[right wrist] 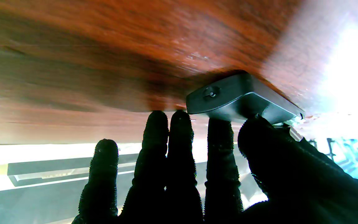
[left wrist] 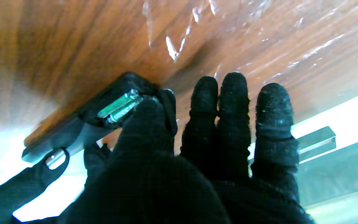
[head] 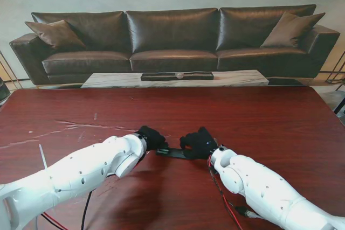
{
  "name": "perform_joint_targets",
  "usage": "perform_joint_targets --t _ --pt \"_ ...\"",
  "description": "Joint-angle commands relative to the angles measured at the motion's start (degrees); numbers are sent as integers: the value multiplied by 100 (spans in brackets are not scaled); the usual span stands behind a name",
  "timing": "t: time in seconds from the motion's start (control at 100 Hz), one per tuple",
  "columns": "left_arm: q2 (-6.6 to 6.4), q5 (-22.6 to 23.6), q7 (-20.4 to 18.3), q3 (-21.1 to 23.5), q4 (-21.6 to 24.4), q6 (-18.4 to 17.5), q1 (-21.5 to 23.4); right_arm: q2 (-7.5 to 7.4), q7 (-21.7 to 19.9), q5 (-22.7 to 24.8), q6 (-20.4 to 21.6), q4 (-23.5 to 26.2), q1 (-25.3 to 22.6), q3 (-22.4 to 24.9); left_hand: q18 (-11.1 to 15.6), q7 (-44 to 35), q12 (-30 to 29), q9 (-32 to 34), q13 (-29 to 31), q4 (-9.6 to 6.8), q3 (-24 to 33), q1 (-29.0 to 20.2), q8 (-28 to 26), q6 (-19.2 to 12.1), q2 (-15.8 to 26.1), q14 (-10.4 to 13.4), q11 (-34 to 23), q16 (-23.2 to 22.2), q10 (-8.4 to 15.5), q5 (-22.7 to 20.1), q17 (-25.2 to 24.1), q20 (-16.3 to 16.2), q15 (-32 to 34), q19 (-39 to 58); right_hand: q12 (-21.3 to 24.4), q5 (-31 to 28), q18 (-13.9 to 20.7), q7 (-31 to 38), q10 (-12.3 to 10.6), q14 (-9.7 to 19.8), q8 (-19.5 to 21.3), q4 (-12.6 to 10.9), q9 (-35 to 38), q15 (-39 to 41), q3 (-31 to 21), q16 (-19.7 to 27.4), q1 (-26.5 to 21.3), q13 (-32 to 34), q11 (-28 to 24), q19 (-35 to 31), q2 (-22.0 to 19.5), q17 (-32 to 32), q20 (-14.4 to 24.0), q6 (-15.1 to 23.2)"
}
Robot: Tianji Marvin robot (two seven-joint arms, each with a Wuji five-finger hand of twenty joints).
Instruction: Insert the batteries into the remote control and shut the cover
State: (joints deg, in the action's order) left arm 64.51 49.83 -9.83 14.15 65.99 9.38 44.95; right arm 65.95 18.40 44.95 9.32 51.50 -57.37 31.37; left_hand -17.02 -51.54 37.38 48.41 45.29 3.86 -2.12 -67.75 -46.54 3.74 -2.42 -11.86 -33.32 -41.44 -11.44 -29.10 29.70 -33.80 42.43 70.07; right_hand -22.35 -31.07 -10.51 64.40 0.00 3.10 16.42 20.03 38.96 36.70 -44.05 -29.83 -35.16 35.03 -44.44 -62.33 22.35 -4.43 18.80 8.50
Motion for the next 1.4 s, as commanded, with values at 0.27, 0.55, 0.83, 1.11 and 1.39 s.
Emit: perform_joint_targets --t 0.27,0.55,0.83,1.11,1.39 --pt "-75 -28 -220 -21 164 -58 -35 -17 -114 27 7 -82 -150 -75 11 730 -289 -304 -128 -202 102 -252 725 324 33 -25 356 88 -172 -12 -17 -44 -219 -27 -26 -96 -38 72 58 -187 7 -73 79 -49 -23 136 -64 263 -13 -56 56 84 59 153" --pt "-63 -70 -192 105 214 -17 49 -20 -133 29 -6 -75 -147 -82 -127 2069 -384 -190 -82 -219 122 -549 1658 949 438 -133 402 72 -314 -624 -53 -105 -207 -3 -25 -93 -45 70 64 -191 6 -75 73 -52 -5 136 -70 254 -12 -53 25 91 58 159" --pt "-19 -5 6 175 190 -7 98 -21 -155 25 -7 -62 -147 -83 -258 2124 -217 -1 113 -270 325 -622 1459 1384 375 -151 117 64 -480 -730 120 -136 -74 105 -25 -91 -44 68 65 -190 6 -78 72 -53 17 136 -75 247 -12 -52 -7 94 57 152" --pt "25 -51 -21 13 174 115 39 -19 -137 24 -6 -68 -155 -71 -310 2069 -204 102 226 -263 395 -622 1369 1473 304 -153 32 105 -482 -792 245 -109 -20 167 -24 -90 -45 67 71 -188 9 -83 67 -54 52 135 -81 241 -10 -51 -52 102 56 162" --pt "-108 56 -356 -87 384 105 -4 -12 -111 18 4 -93 -147 -75 -113 2393 -371 -186 -24 -314 386 -622 1667 1311 217 -116 324 212 -405 -666 92 -13 -246 24 -24 -90 -44 64 68 -192 8 -91 66 -55 91 134 -82 235 -10 -52 -81 104 56 156"
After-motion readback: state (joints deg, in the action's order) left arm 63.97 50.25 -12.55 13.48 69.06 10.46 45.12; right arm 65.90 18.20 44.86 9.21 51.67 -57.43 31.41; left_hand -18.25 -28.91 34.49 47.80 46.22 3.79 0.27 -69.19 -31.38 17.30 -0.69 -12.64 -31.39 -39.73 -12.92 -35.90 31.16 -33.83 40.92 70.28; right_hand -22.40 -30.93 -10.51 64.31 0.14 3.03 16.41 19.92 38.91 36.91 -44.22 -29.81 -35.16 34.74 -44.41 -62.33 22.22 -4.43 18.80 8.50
